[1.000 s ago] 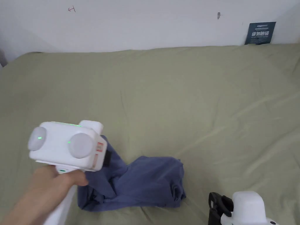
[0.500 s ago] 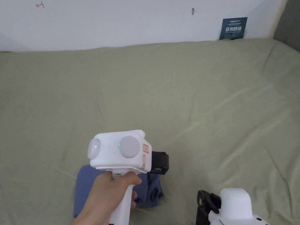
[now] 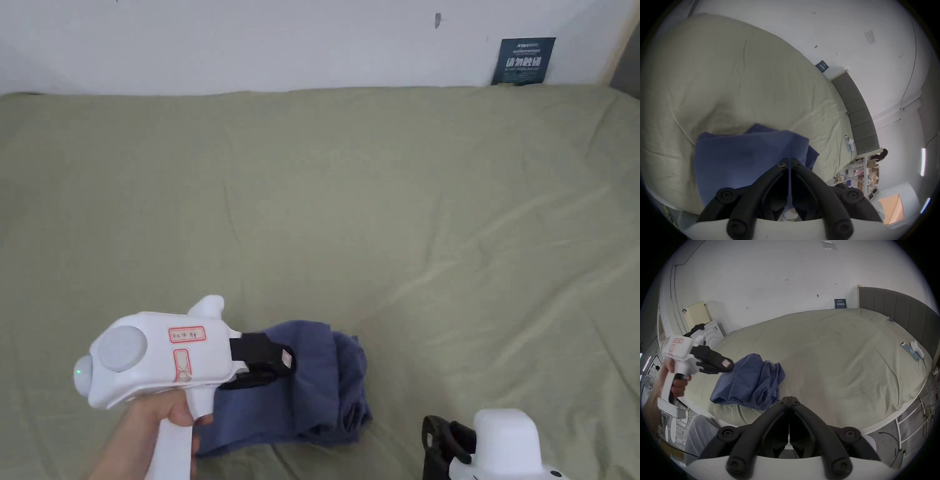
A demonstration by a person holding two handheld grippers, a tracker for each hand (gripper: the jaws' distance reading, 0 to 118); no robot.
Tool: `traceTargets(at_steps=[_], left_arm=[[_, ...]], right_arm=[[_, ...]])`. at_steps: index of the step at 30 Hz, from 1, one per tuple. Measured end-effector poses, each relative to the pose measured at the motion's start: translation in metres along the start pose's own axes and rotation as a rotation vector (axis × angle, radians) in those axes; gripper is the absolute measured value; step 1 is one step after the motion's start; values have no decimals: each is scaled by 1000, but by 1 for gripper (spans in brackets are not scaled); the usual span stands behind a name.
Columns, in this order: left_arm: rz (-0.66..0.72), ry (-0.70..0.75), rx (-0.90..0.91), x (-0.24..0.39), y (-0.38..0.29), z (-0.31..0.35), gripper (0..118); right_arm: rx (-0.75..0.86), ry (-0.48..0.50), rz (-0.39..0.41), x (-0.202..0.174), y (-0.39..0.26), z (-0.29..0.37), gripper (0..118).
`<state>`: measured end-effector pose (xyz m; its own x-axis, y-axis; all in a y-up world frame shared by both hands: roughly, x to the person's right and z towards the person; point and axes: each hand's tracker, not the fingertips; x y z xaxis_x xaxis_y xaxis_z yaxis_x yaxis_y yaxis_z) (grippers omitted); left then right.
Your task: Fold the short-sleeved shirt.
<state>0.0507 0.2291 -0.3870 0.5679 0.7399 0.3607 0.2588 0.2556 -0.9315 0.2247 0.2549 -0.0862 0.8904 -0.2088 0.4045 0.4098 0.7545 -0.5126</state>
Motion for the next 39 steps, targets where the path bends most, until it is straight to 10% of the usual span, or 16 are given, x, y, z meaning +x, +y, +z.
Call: traceTargets(at_steps=[11,17,25,34,35,37,39], left_arm=[[5,-95,-49,-30,-1,-43,0],[-109,-57,-12,-6,3,14,1],[-156,79,89,-25,10,104,1],[-73,125,62,-91,16,109,6],[-68,97,47,-98,17,108,19],[-59,31,25,-104,16,105,111],[-43,-11,-35,-116,16,94,117]], right_arm=[[-51,-40,16,14,4,-9,2],[-67,192,61,-14,36,-29,2],[-318,770,-160,-38,80,-146,2],[-519,841,-491,35,43,-227,2],[-512,886,-513,38,42,-228,2],[-506,873,-477,35,43,-226,2],[-507,875,-472,34,44,-226,2]])
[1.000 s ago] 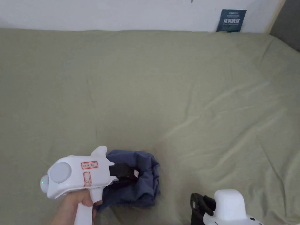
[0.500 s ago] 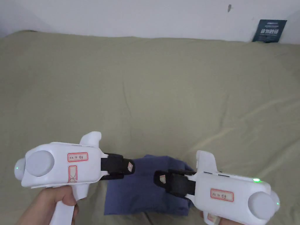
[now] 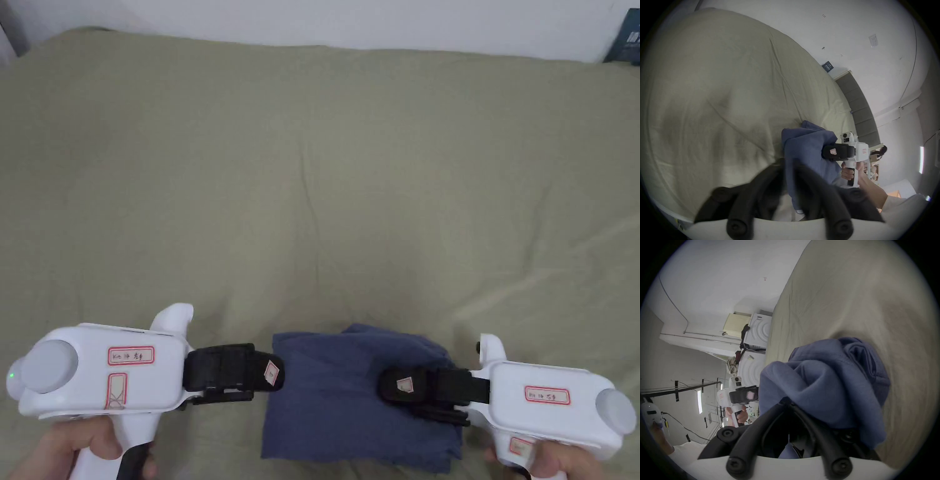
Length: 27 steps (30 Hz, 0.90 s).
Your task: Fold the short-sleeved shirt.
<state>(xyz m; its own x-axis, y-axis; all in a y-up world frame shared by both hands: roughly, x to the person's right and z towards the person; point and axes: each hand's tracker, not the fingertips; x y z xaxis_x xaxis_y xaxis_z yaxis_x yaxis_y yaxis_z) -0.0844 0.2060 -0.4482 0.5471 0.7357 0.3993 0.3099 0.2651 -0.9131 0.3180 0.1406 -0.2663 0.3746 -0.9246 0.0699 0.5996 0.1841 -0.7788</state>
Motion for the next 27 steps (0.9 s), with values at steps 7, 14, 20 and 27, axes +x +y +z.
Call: traceTargets(at_steps=[7,14,20,27], left_arm=[[23,-144,-37,16,4,-48,116],[35,-240,1,0,18,-75,65],[34,-183,-22,0,17,-73,25],[-26,-133,-32,14,26,-48,25]], right_arm=[[-3,49,-30,11,2,2,2],[6,84,-54,18,2,5,2],[15,-8,12,0,1,8,2],[271,-618,476,-100,-40,34,2]])
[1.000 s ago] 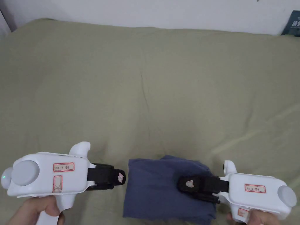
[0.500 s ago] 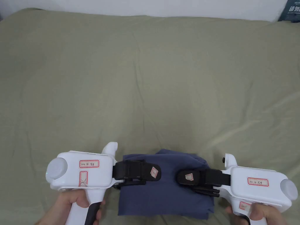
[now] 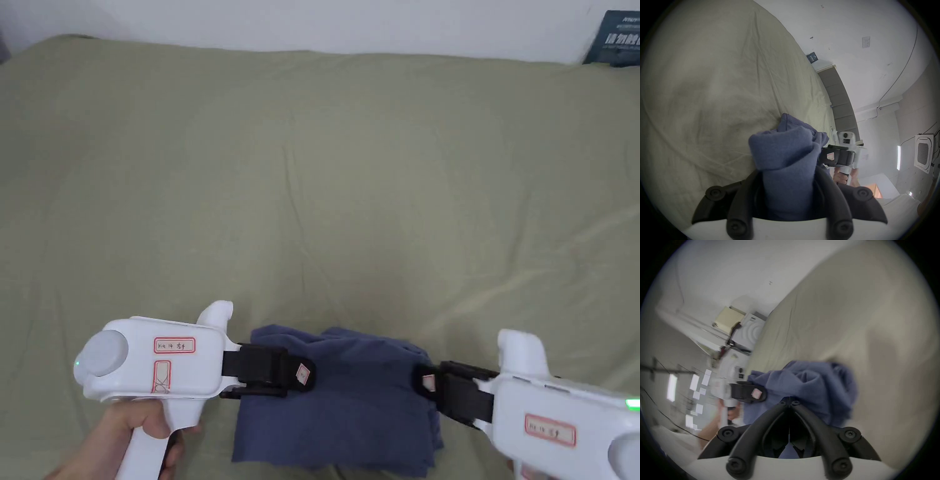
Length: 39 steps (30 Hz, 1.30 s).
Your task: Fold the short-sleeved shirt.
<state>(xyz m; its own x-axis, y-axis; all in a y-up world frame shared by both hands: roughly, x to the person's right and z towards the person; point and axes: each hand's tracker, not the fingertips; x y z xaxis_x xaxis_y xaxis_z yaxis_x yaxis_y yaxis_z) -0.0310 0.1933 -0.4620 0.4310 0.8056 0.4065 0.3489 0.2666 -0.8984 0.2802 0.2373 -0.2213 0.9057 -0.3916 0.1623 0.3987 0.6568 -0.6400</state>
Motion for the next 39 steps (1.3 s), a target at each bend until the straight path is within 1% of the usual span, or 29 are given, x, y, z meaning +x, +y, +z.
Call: traceTargets(at_steps=[1,2,3,4,7,10,11,13,14,16,18,20,21,22,24,25,28,29,30,31,32,33,34,35,36,37,39], left_arm=[[-10,13,4,1,2,7,25],[-20,25,5,0,4,16,25],[-23,39,6,-1,6,24,25],[-18,49,14,-2,7,35,25],[-28,92,44,-3,7,70,25],[-28,126,62,-13,9,109,25],[-15,166,75,-20,10,125,25],[1,197,105,-31,12,152,25],[9,215,119,-40,16,170,25],[31,269,144,-52,20,199,25],[51,307,173,-68,26,228,25],[55,310,178,-84,32,254,25],[49,336,180,-91,36,265,25],[54,342,177,-100,41,276,25],[66,357,172,-112,54,292,25],[95,333,157,-115,57,294,25],[65,361,140,-121,74,297,25],[33,390,148,-124,80,298,26],[27,387,141,-126,84,297,29],[25,390,121,-128,88,296,36],[25,404,83,-127,89,294,55],[22,409,63,-127,91,292,95],[11,434,74,-128,93,292,95],[-1,475,84,-127,95,290,105],[-4,500,89,-125,92,290,118],[15,483,166,-119,94,295,116],[-24,543,199,-110,82,302,115]], right_arm=[[68,-165,103,-16,-4,13,2],[126,-242,186,-26,-9,23,2],[185,-289,231,-34,-13,32,2],[244,-348,251,-42,-19,42,2],[393,-424,254,-60,-30,65,2],[393,-437,281,-77,-33,68,2],[390,-429,286,-81,-31,67,2],[393,-420,287,-90,-31,64,2],[394,-398,286,-95,-30,62,2],[392,-390,293,-103,-27,54,2],[388,-359,306,-111,-24,47,2],[385,-341,309,-119,-20,38,2],[379,-316,313,-123,-18,34,2],[380,-314,315,-127,-17,30,2],[388,-305,327,-137,-16,23,2],[387,-298,330,-140,-16,20,2],[386,-291,342,-148,-21,12,2],[376,-285,339,-149,-22,9,2],[368,-283,333,-150,-23,6,2],[355,-278,328,-150,-24,4,2],[356,-277,326,-149,-25,2,2],[355,-278,320,-149,-26,1,2],[348,-269,315,-149,-25,1,2],[345,-265,312,-149,-25,2,2],[344,-262,311,-149,-25,2,2],[346,-255,310,-147,-25,4,2],[345,-246,309,-144,-24,9,2]])
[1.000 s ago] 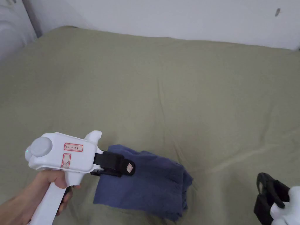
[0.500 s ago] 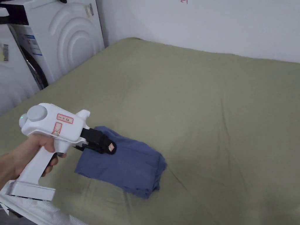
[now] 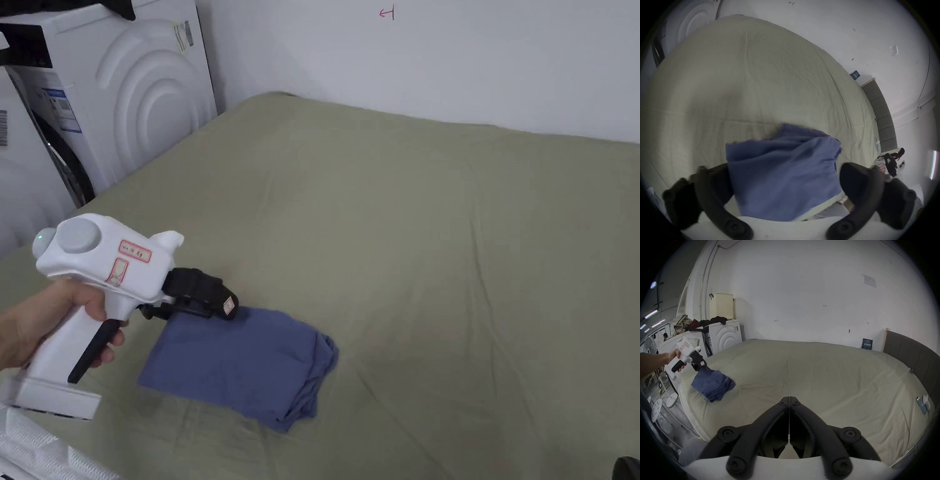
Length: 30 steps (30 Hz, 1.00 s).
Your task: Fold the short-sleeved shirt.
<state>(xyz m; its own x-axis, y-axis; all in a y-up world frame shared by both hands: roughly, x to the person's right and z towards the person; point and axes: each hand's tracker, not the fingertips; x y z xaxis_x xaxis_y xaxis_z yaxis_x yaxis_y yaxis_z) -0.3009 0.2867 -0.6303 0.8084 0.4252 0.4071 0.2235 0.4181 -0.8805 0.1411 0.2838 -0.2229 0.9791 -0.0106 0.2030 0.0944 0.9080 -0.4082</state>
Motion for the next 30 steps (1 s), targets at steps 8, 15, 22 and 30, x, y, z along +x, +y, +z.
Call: traceTargets(at_steps=[8,15,22,30], left_arm=[[-74,144,252,89,-50,49,7],[-224,185,466,230,-98,49,6],[-297,121,663,383,-157,23,6],[-457,229,839,473,-203,10,6]], right_arm=[[27,28,-54,28,7,30,2],[77,12,-94,60,21,71,2],[136,-74,-95,96,37,111,2],[198,-189,-106,130,53,137,2]])
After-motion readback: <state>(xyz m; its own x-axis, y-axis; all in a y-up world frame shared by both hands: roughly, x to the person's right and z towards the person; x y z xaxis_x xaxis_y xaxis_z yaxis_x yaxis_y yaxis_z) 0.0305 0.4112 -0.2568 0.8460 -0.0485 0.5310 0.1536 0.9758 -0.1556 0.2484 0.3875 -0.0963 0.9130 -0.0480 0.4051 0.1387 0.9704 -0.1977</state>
